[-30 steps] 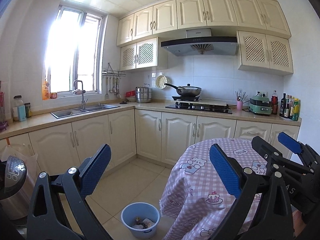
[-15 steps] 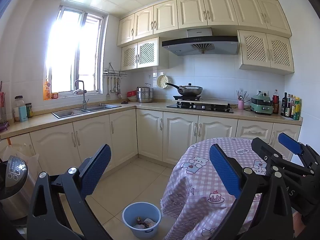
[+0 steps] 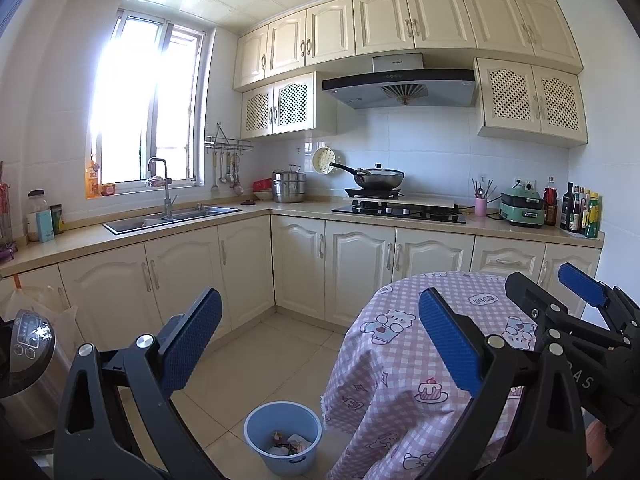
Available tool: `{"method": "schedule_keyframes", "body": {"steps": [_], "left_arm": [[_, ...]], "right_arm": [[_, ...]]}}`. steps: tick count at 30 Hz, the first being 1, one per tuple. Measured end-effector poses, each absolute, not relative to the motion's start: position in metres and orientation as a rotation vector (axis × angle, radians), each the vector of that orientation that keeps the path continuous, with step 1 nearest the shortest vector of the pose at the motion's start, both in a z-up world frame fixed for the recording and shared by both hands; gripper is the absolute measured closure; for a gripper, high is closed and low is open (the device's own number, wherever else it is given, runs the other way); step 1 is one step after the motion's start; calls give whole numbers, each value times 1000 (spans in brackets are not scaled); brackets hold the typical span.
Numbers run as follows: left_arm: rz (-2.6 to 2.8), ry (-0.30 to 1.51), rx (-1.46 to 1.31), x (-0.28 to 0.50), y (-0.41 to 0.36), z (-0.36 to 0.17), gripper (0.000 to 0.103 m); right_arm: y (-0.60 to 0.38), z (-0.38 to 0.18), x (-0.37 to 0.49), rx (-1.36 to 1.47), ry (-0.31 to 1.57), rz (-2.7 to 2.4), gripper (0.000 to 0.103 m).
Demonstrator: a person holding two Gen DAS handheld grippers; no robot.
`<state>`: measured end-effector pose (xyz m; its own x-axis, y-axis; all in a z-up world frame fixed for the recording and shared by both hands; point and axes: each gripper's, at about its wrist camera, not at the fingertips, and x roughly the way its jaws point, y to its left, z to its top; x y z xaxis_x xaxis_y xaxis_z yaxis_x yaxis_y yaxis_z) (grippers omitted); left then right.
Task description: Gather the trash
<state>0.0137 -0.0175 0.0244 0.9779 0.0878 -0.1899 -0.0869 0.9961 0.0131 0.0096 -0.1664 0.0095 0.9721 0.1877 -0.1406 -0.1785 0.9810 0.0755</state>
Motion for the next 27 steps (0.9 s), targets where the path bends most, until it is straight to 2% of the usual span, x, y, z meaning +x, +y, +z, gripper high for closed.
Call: {"method": "schedule_keyframes", "body": {"steps": [27], "left_arm": [[80,197,9,13,-17,21,8]], "right_arm": [[-169,5,8,64,152,182,21]]}}
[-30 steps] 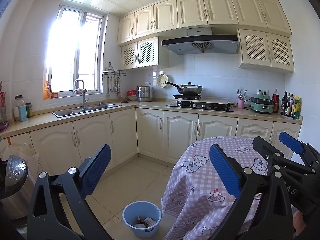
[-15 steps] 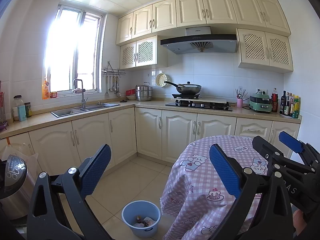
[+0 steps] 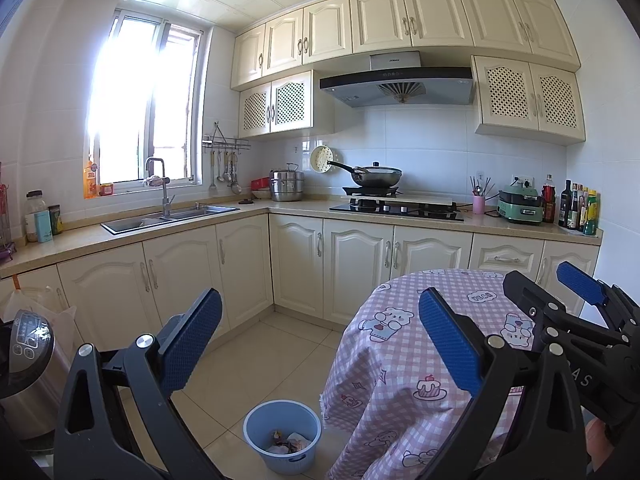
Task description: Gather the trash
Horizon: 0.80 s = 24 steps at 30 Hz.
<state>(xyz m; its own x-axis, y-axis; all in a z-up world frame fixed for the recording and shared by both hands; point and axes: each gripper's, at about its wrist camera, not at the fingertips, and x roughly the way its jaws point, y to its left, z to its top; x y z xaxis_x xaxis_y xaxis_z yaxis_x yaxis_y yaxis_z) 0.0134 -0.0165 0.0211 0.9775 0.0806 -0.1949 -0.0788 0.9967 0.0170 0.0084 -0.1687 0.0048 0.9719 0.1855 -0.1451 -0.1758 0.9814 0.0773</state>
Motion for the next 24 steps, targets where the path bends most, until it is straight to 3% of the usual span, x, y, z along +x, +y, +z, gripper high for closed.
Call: {"method": "schedule_keyframes", "body": {"steps": [24], "left_arm": [[79,198,13,13,-12,21,8]], "right_arm": [[-167,5,12,59,152,180,21]]}}
